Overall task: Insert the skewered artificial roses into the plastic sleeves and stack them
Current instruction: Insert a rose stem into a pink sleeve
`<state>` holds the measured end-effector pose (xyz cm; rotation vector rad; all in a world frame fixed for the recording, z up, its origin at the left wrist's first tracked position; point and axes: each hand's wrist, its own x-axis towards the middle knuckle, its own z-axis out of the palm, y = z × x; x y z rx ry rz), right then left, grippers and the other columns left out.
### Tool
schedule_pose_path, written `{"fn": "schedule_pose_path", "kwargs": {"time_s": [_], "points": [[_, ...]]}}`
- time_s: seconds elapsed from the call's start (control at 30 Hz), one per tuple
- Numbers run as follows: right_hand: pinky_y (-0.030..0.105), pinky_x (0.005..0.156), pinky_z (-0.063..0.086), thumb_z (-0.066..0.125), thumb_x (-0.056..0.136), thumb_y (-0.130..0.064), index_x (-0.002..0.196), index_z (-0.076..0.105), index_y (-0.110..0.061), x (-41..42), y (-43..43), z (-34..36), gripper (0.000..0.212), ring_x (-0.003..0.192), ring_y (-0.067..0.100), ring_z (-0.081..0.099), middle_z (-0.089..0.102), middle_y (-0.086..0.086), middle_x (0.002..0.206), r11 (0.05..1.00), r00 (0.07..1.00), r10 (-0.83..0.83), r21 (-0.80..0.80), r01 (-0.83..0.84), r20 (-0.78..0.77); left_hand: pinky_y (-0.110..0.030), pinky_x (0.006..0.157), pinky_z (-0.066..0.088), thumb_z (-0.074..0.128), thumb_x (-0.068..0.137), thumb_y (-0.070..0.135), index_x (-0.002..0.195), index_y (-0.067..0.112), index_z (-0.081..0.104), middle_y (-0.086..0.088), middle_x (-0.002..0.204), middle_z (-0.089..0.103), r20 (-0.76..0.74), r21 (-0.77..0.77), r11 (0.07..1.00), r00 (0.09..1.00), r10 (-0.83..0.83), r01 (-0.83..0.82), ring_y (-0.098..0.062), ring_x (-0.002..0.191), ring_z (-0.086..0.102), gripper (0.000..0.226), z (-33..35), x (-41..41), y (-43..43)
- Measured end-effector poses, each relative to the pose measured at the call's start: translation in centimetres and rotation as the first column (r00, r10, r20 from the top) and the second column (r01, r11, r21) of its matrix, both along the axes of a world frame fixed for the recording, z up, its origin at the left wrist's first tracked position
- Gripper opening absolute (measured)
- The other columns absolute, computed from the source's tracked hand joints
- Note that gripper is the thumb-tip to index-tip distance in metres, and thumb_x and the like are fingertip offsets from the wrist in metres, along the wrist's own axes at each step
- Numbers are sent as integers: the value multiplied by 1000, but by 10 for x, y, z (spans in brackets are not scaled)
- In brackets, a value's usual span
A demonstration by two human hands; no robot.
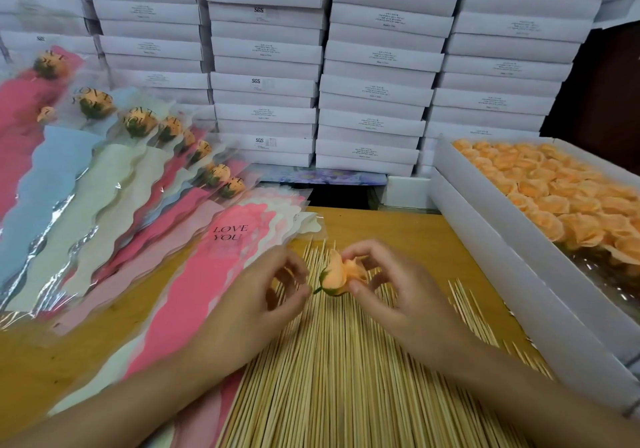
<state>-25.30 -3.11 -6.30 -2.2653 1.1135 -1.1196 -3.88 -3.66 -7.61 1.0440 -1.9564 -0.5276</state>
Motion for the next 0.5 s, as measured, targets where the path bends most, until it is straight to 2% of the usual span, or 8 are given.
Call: {"fn": "schedule_pose_path", "kwargs": {"time_s": [0.1, 0.2, 0.3, 0.4, 0.5], "points": [[15, 85, 45, 52, 93, -28, 117, 57, -29, -3, -1, -4, 24, 111, 7, 55, 57, -19, 117, 996, 999, 38, -84, -40, -26, -26, 81, 53, 72, 83, 18, 120, 24, 57, 17, 114, 61, -146, 126, 980, 980, -133, 152, -12, 106, 60, 40, -1, 1, -4], [13, 89, 42, 53, 93, -23, 115, 59, -25, -1, -1, -8, 23, 114, 4, 53, 54, -20, 121, 989, 996, 82, -122, -86, -41, -23, 86, 51, 72, 79, 24, 127, 23, 57, 14, 116, 64, -184, 185, 957, 964, -191, 225, -10, 111, 60, 50, -4, 0, -7], [11, 90, 40, 53, 93, -26, 119, 57, -28, -1, -2, -12, 26, 115, 2, 52, 53, -22, 123, 989, 992, 97, -104, -105, -80, -27, 86, 53, 76, 79, 25, 115, 22, 66, 1, 109, 68, -234, 238, 941, 954, -186, 242, -14, 103, 64, 38, -6, 0, -8], [9, 93, 38, 52, 91, -45, 128, 44, -41, -1, -2, -13, 38, 119, -1, 49, 47, -28, 126, 996, 991, 74, -44, -80, -114, -26, 81, 53, 77, 75, 21, 99, 17, 70, 0, 97, 70, -260, 256, 937, 951, -169, 237, -14, 90, 65, 26, -6, -1, -8], [14, 89, 42, 51, 89, -52, 127, 41, -44, -2, -4, -16, 40, 111, 1, 53, 47, -28, 117, 994, 995, -59, -91, 52, -83, -21, 79, 52, 80, 67, 15, 95, 11, 68, -3, 88, 70, -422, 318, 921, 903, -74, 224, -15, 85, 64, 31, -7, 1, -12]]}}
